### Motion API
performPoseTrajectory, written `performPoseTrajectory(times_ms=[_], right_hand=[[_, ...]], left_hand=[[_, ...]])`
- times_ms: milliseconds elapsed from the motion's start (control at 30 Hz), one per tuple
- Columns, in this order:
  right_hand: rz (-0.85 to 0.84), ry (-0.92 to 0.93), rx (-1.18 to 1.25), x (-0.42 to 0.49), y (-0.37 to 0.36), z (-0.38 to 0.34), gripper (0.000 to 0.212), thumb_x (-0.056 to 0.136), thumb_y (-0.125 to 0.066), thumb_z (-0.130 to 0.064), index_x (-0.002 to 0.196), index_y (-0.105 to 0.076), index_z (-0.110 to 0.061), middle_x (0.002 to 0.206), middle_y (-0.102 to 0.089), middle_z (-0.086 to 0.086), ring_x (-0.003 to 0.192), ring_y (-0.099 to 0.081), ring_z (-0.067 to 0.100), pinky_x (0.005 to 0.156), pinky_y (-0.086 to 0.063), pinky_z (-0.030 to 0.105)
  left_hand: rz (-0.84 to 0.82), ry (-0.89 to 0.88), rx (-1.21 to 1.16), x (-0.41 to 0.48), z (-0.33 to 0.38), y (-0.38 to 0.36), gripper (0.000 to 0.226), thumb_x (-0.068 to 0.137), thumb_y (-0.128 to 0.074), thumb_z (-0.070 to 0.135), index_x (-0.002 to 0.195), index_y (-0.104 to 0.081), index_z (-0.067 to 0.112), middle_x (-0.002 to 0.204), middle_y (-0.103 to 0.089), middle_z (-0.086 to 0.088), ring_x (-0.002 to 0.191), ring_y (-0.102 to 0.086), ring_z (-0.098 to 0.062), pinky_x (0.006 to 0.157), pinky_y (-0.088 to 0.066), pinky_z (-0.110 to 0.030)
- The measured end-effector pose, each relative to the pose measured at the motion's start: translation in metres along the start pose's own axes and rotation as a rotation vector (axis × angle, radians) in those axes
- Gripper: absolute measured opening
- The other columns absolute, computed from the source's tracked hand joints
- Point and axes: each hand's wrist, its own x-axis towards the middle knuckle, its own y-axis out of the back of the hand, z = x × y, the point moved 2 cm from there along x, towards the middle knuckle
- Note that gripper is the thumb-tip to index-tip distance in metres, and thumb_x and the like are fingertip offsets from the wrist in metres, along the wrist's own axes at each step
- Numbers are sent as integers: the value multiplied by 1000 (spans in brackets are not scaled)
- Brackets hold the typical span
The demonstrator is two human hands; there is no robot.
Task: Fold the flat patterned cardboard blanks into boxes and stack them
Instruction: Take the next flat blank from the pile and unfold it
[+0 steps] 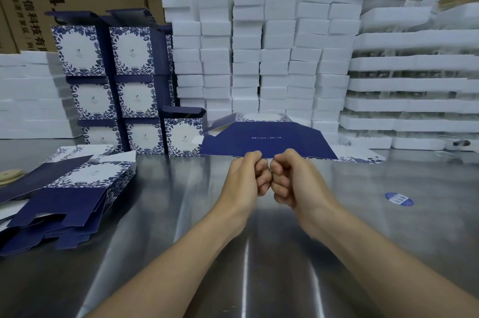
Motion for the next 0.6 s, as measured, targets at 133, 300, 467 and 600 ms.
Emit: performPoseTrajectory(times_ms=[133,300,467,600], right_hand=[[43,-1,48,1,2,0,38,100,-40,-23,62,-43,-20,58,-30,-2,50,-26,13,47,-26,25],[-5,32,-41,3,1,0,43,99,-39,-20,56,-40,-23,56,-31,-2,50,-27,14,48,-28,26],[5,-25,-21,2,-1,4,47,103,-38,-28,56,-40,-23,57,-31,-3,49,-29,13,49,-27,26],[30,-10,-5,3,0,3,45,103,-34,-24,57,-34,-24,57,-24,-3,50,-23,14,50,-23,28]], left_hand=[[32,-1,-33,2,1,2,46,106,-40,24,61,-33,24,58,-30,1,58,-27,-17,50,-32,-23],[-70,42,-19,0,-2,1,38,107,-37,31,71,-39,17,58,-29,2,54,-29,-12,54,-33,-26],[-9,28,-27,2,0,1,39,103,-34,22,65,-32,24,58,-28,1,56,-26,-16,53,-29,-29],[-12,62,-96,0,-1,1,43,106,-38,29,63,-35,24,58,-28,3,55,-25,-15,52,-30,-26]])
